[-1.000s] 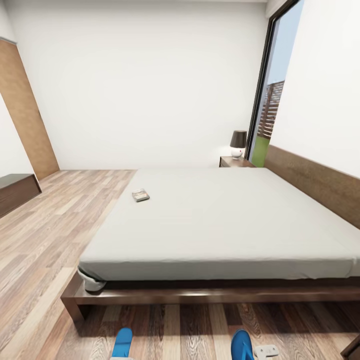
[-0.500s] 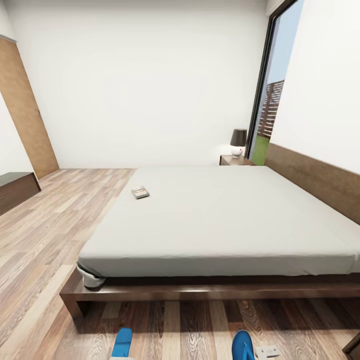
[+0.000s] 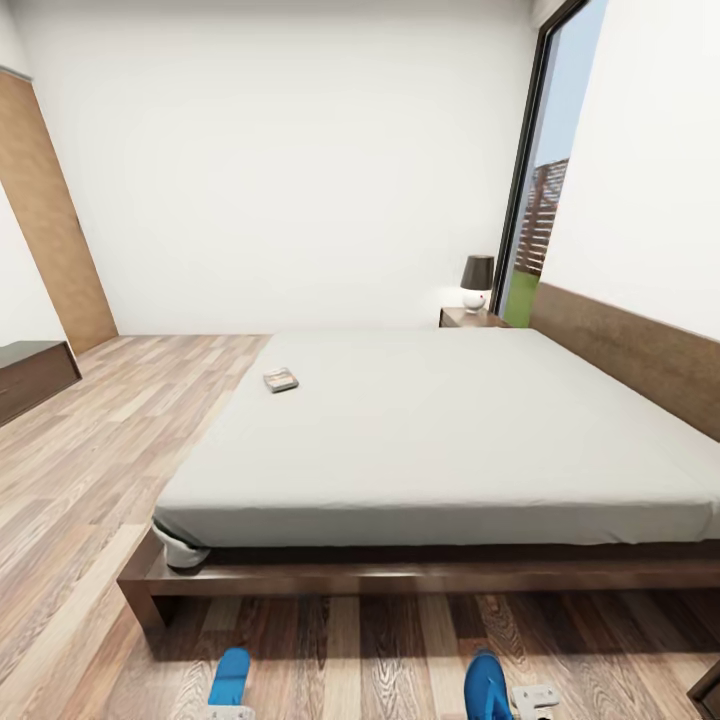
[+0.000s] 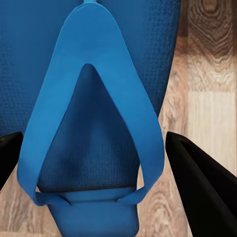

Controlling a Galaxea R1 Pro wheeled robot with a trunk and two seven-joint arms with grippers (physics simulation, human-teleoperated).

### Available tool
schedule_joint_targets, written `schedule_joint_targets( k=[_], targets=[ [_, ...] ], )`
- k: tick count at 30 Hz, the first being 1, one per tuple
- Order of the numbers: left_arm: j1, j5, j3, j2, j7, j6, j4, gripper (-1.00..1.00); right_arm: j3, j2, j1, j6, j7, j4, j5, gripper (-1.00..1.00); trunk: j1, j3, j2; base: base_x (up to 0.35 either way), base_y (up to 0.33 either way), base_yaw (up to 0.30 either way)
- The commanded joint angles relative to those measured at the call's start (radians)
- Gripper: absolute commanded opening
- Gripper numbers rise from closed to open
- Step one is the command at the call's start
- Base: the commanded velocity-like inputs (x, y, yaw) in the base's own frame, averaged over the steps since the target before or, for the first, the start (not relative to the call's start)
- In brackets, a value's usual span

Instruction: In the bedroom, move the book from the bed onto either nightstand, and place the two sandals side by side next to the bed.

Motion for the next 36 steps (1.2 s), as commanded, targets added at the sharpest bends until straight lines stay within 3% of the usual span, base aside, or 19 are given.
schedule_joint_targets(
  k=[1,7,13,17,21,29,36],
  targets=[
    [-0.001,0.009,-0.009,0.001,0.004,-0.003,0.000,-1.00,0.002,0.000,0.004,-0.002,0.003,-0.014,-0.001,-1.00,0.000,-0.001,0.000,0.000,0.000,0.000],
    [-0.003,0.009,-0.009,0.002,0.005,-0.006,0.001,-1.00,0.000,-0.001,0.067,0.049,0.003,-0.147,-0.001,-1.00,0.000,-0.001,0.000,0.000,0.000,0.000],
    [-0.004,0.009,-0.009,0.001,0.006,-0.007,0.001,-1.00,-0.019,-0.006,0.095,0.248,0.000,-0.303,0.000,-1.00,0.000,-0.001,0.000,0.000,0.000,0.000],
    [-0.004,0.009,-0.009,0.001,0.007,-0.007,0.001,-1.00,-0.036,-0.011,0.148,0.372,-0.002,-0.441,0.002,-1.00,0.000,-0.001,0.000,0.000,0.000,0.000],
    [-0.004,0.009,-0.009,-0.001,0.007,-0.007,0.001,-1.00,-0.057,-0.024,0.169,0.420,-0.002,-0.515,0.003,-1.00,0.000,-0.001,0.000,0.000,0.000,0.000],
    [-0.004,0.009,-0.009,-0.001,0.007,-0.007,0.001,-1.00,-0.069,-0.046,0.179,0.457,-0.002,-0.574,0.003,-1.00,0.000,-0.001,0.000,0.000,0.000,0.000],
    [-0.004,0.009,-0.009,-0.001,0.007,-0.007,0.001,-1.00,-0.069,-0.053,0.193,0.565,-0.001,-0.671,0.004,-1.00,0.008,-0.007,-0.014,0.000,0.000,0.000]
  ],
)
